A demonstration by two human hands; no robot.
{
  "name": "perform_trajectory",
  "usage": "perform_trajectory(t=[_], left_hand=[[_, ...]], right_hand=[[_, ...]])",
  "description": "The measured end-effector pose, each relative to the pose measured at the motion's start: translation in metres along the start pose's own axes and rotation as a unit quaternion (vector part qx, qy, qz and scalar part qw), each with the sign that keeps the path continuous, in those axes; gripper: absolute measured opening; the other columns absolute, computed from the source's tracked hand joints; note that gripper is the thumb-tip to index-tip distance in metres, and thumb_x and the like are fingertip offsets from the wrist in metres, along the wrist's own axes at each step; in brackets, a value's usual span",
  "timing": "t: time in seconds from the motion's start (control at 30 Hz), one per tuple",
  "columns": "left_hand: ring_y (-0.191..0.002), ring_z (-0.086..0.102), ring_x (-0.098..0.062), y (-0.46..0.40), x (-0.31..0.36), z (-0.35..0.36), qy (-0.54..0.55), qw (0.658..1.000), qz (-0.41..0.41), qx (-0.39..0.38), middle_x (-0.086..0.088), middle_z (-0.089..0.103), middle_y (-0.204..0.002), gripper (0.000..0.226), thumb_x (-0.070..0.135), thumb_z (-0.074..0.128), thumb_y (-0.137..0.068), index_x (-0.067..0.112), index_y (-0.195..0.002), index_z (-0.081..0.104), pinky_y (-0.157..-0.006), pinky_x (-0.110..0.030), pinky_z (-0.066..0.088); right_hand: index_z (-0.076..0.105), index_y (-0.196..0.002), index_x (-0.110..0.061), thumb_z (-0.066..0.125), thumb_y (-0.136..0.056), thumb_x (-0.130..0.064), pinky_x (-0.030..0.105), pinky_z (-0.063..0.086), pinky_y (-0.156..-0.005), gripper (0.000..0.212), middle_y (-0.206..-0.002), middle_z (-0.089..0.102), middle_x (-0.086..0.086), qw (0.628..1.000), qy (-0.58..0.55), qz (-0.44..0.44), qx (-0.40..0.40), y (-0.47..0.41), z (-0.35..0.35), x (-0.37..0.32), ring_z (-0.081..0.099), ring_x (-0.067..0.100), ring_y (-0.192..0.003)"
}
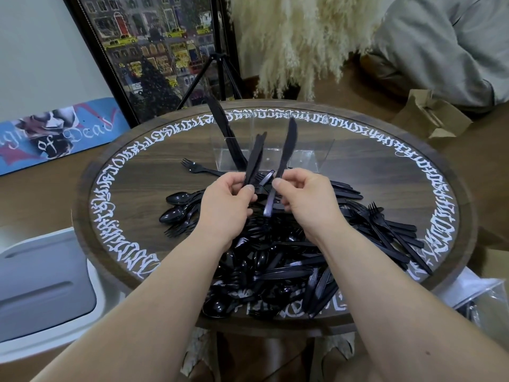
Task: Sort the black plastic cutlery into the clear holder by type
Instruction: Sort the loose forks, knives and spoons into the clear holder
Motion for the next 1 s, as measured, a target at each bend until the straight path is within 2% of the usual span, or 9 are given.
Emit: perform_trajectory(t=[0.07, 0.13, 0.23, 0.33, 0.43, 0.5, 0.6, 0.77, 1.0], left_hand=[[-0.073, 0.063, -0.006, 0.001, 0.0, 0.0, 0.008, 1.0, -0.006, -0.002, 0.005, 0.068, -0.083, 0.019, 0.007, 0.056, -0.092, 0.024, -0.093, 0.063, -0.063, -0.025, 0.053], [-0.07, 0.064, -0.012, 0.003, 0.0, 0.001, -0.008, 1.0, 0.008, -0.009, 0.002, 0.07, -0.08, 0.016, 0.008, 0.058, -0.09, 0.023, -0.091, 0.063, -0.072, -0.039, 0.056], [-0.073, 0.064, -0.02, 0.007, 0.002, 0.004, -0.028, 0.999, 0.018, -0.025, -0.004, 0.072, -0.081, 0.016, 0.01, 0.058, -0.089, 0.026, -0.09, 0.062, -0.08, -0.05, 0.053], [-0.07, 0.068, -0.016, 0.009, 0.004, 0.004, -0.02, 0.998, 0.012, -0.053, -0.004, 0.072, -0.083, 0.016, 0.006, 0.054, -0.092, 0.021, -0.092, 0.059, -0.064, -0.035, 0.054], [-0.063, 0.065, -0.007, 0.01, 0.006, 0.004, -0.03, 0.997, 0.009, -0.072, 0.002, 0.07, -0.083, 0.017, 0.006, 0.052, -0.094, 0.021, -0.094, 0.058, -0.053, -0.02, 0.047], [-0.06, 0.062, -0.005, 0.01, 0.006, 0.004, -0.039, 0.996, 0.013, -0.081, 0.003, 0.068, -0.083, 0.016, 0.006, 0.052, -0.094, 0.022, -0.095, 0.058, -0.053, -0.02, 0.045], [-0.061, 0.063, -0.006, 0.013, 0.005, 0.005, -0.052, 0.992, 0.016, -0.117, 0.008, 0.067, -0.081, 0.017, 0.008, 0.054, -0.095, 0.024, -0.095, 0.059, -0.055, -0.022, 0.046], [-0.066, 0.068, -0.011, 0.016, 0.007, 0.004, -0.056, 0.99, 0.021, -0.128, 0.009, 0.069, -0.08, 0.023, 0.008, 0.056, -0.094, 0.03, -0.092, 0.062, -0.056, -0.024, 0.05], [-0.068, 0.069, -0.011, 0.016, 0.008, 0.005, -0.051, 0.992, 0.012, -0.118, 0.001, 0.068, -0.083, 0.02, 0.01, 0.053, -0.096, 0.025, -0.099, 0.065, -0.063, -0.031, 0.054]], right_hand=[[0.062, -0.085, -0.015, 0.066, -0.087, -0.01, 0.019, 0.045, -0.051, 0.006, -0.064, 0.059, -0.002, 0.999, 0.0, 0.016, -0.032, 0.002, 0.004, 0.002, 0.053, 0.005, -0.051], [0.061, -0.08, -0.012, 0.061, -0.089, -0.007, 0.019, 0.045, -0.049, 0.011, -0.064, 0.061, 0.003, 0.998, 0.003, 0.021, -0.067, 0.004, 0.01, 0.002, 0.053, 0.009, -0.051], [0.065, -0.076, -0.01, 0.057, -0.092, -0.005, 0.016, 0.044, -0.047, 0.018, -0.063, 0.061, 0.004, 0.996, 0.014, 0.02, -0.082, 0.005, 0.014, 0.002, 0.052, 0.007, -0.05], [0.07, -0.078, -0.006, 0.059, -0.09, -0.006, 0.013, 0.04, -0.048, 0.017, -0.058, 0.06, 0.001, 0.996, 0.037, 0.009, -0.076, 0.004, 0.013, 0.003, 0.048, -0.001, -0.044], [0.069, -0.08, -0.001, 0.058, -0.091, -0.01, 0.017, 0.039, -0.052, 0.018, -0.058, 0.055, -0.004, 0.995, 0.062, 0.01, -0.079, 0.001, 0.014, 0.005, 0.046, 0.0, -0.048], [0.065, -0.084, 0.003, 0.054, -0.094, -0.015, 0.021, 0.041, -0.053, 0.023, -0.066, 0.058, 0.002, 0.998, 0.009, 0.031, -0.05, -0.003, 0.012, 0.005, 0.047, 0.004, -0.051], [0.069, -0.086, -0.006, 0.045, -0.099, -0.016, 0.022, 0.043, -0.053, 0.029, -0.076, 0.066, 0.001, 0.996, -0.08, 0.045, -0.005, -0.007, 0.003, 0.001, 0.049, 0.007, -0.055], [0.066, -0.08, -0.009, 0.045, -0.099, -0.01, 0.02, 0.041, -0.052, 0.028, -0.067, 0.064, 0.0, 0.98, -0.184, 0.064, -0.039, -0.005, 0.004, -0.001, 0.047, 0.006, -0.05], [0.061, -0.079, -0.014, 0.052, -0.094, -0.002, 0.021, 0.045, -0.054, 0.021, -0.062, 0.062, -0.004, 0.987, -0.154, 0.034, -0.022, -0.005, 0.004, 0.0, 0.05, 0.006, -0.053]])
Point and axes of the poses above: each hand's wrist, its own y-axis away from the middle knuckle, its own z-axis out of the palm, x = y × z, the point moved 3 cm from there along -y, towards the middle knuckle
